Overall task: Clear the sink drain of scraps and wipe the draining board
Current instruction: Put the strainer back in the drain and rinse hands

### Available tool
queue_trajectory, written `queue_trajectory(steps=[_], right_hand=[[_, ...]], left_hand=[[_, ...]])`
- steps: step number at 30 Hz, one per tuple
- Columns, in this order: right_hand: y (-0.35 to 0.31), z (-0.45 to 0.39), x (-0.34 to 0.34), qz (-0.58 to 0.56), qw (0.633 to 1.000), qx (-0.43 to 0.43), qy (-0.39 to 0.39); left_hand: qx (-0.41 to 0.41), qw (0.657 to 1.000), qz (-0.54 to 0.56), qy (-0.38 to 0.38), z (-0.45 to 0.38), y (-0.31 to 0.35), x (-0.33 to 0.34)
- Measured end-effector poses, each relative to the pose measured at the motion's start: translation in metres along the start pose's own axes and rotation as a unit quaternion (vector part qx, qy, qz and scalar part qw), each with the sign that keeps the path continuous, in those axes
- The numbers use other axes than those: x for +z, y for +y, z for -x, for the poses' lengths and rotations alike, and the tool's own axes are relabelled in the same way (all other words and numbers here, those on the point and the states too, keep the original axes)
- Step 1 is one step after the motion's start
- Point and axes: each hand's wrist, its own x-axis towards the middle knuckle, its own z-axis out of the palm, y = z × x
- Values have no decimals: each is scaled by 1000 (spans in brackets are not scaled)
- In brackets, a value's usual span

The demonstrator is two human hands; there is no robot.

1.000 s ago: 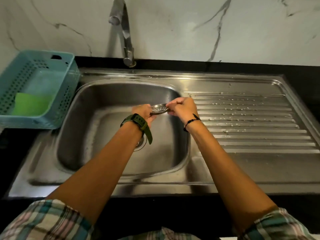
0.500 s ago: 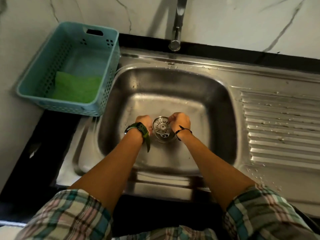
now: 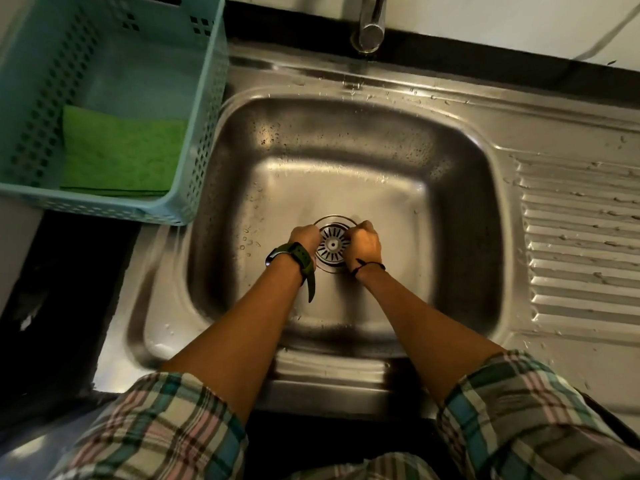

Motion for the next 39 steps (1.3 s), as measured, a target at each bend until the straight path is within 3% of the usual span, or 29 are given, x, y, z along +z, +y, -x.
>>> queue_trajectory(steps=[5, 10, 14, 17, 23, 32, 39], right_hand=[[0, 6, 8, 60, 998, -13, 3], [-7, 6, -6, -4, 1000, -24, 11], [-29, -11, -56, -143, 979, -30, 143], [-51, -23, -107, -228, 943, -65, 233], [-94, -40, -196, -257, 881, -166, 360], [-121, -66, -237, -225, 921, -121, 295], [-126, -73, -242, -224, 936, -158, 220]], left_hand=[[6, 999, -33, 5, 4, 1, -2], [13, 1000, -15, -8, 10, 7, -2], [106, 994, 16, -16, 25, 50, 8], [179, 980, 60, -69, 50, 93, 17], [274, 951, 58, -130, 94, 159, 40], [252, 954, 63, -151, 109, 170, 43], [213, 962, 71, -152, 98, 154, 42]])
